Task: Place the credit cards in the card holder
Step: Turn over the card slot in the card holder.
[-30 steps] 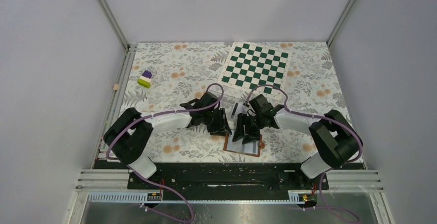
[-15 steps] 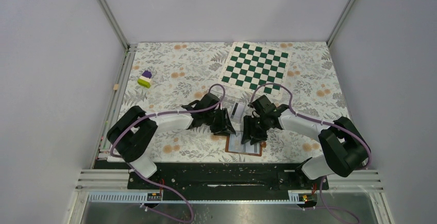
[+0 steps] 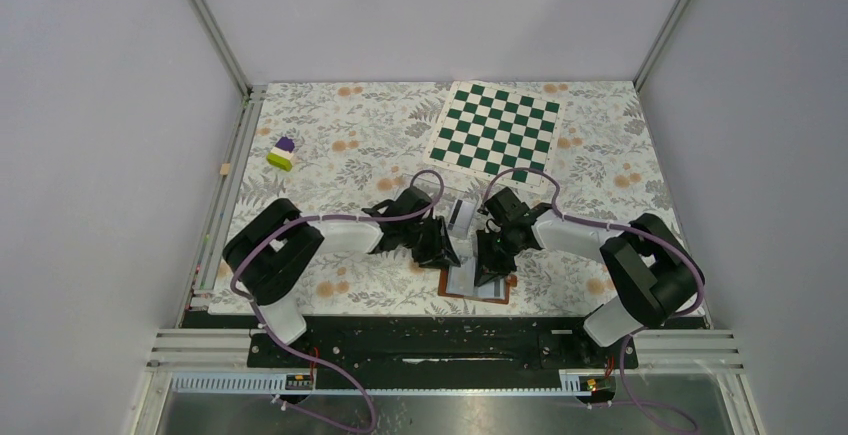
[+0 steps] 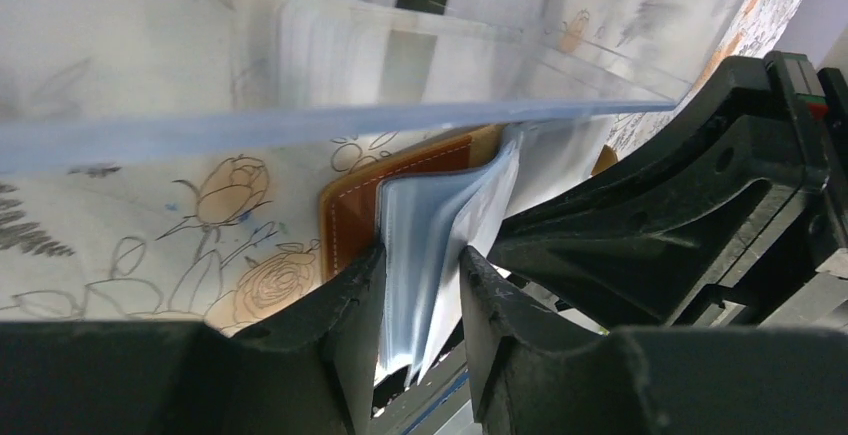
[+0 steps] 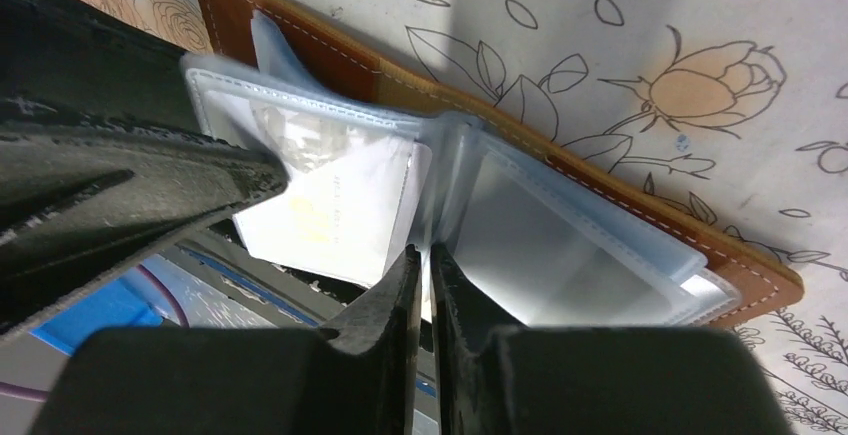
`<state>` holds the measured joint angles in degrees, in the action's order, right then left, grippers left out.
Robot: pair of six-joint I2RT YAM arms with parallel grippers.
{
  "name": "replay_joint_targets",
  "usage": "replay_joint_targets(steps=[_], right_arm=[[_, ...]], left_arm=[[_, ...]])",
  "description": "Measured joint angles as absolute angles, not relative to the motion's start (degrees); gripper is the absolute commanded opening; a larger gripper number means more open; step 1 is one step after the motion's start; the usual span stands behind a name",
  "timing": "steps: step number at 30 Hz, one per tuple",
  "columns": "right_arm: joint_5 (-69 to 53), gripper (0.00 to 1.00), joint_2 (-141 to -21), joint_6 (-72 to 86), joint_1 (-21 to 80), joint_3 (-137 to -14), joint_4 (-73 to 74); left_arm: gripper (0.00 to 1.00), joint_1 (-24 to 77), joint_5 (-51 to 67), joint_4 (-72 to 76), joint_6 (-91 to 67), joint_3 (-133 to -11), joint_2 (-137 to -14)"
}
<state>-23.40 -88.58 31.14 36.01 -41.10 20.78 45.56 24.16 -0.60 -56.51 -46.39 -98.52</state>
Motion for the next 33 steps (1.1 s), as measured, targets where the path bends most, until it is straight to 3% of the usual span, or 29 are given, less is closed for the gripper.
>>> replay_joint_targets(steps=[6,14,22,33], right_arm=[[-23.7,0.13,-88.9,31.1,36.0,-41.1,20.5],[-23.7,0.15,-88.9,31.1,36.0,-41.1,20.6],[-23.9,0.17,-88.9,31.1,36.0,-41.2,20.6],[-18.1,0.25,-82.1,29.3,36.0,-43.3,28.4]], left_arm=[[0.24,47.7,24.1,0.4,-57.1,-47.2,-99.2],[0.32,49.1,21.6,-6.2,-56.2,-49.4,-96.4],[0.29,50.7,18.8,-13.6,-53.8,-54.9,-95.4],[0.29,51.6,20.4,-12.0,-54.0,-55.8,-97.3]])
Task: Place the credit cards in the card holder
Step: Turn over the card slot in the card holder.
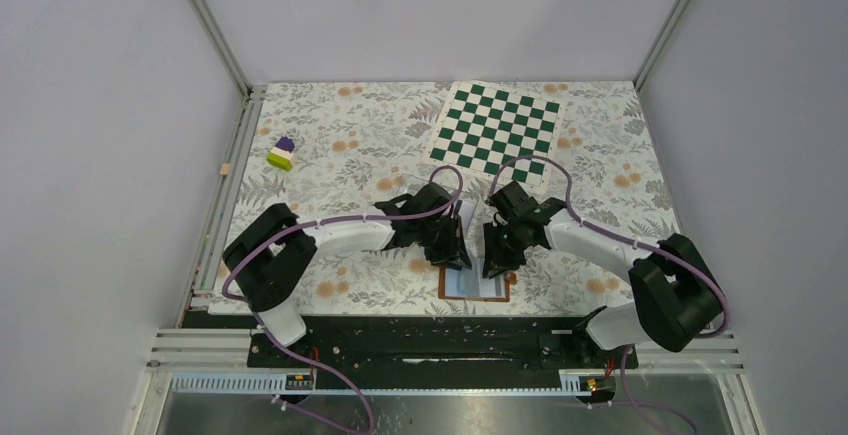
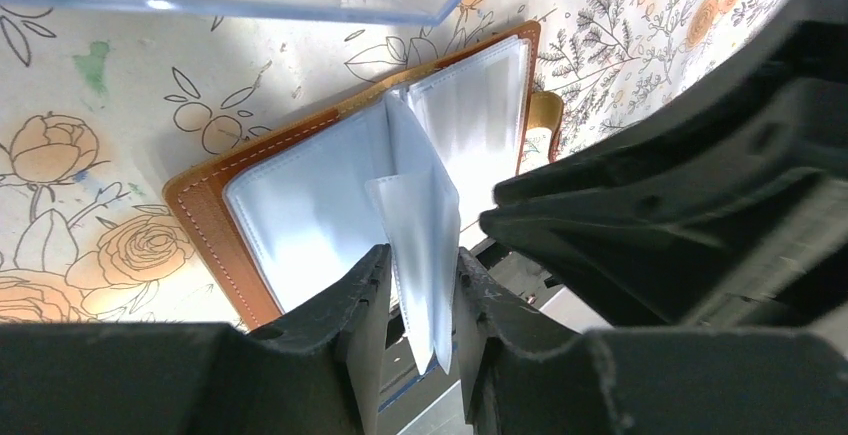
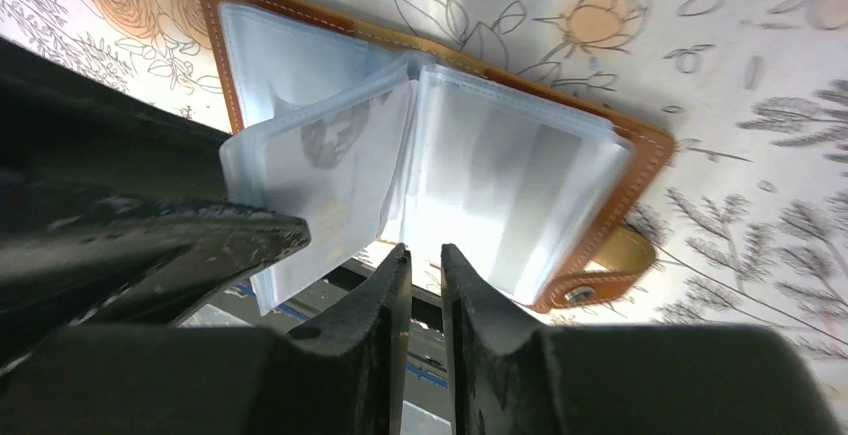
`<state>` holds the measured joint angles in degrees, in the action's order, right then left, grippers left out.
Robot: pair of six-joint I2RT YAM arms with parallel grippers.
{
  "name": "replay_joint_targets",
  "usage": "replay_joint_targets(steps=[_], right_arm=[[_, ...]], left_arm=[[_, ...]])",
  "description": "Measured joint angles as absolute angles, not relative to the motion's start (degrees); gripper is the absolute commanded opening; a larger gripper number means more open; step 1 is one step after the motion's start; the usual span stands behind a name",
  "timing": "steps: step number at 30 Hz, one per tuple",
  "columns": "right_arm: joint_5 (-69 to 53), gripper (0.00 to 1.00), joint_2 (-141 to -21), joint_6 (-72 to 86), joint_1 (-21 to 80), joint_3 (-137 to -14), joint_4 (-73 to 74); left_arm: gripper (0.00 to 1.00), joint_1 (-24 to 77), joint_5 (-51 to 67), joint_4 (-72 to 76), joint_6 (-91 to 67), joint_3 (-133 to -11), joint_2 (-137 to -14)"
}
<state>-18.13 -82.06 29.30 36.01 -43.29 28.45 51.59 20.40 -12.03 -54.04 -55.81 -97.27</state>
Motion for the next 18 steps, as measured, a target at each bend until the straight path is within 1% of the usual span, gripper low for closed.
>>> replay_joint_targets(steps=[4,8,18], right_arm=[[-13.8,0.26,-78.6,28.1,36.0,-45.3,32.2],[-11.6,0.27,-76.4,27.2,34.8,-45.9,34.5],[-11.1,0.27,-73.0,25.9,27.4,-45.9,36.7]], left_arm=[[0.30,51.7,21.5,-10.4,-54.8,-55.8,-97.9],[0.35,52.1,23.8,-5.7,-56.7,-55.8,-99.2],[0.39,55.0,29.8,8.3,-63.4,-55.7,-106.4]])
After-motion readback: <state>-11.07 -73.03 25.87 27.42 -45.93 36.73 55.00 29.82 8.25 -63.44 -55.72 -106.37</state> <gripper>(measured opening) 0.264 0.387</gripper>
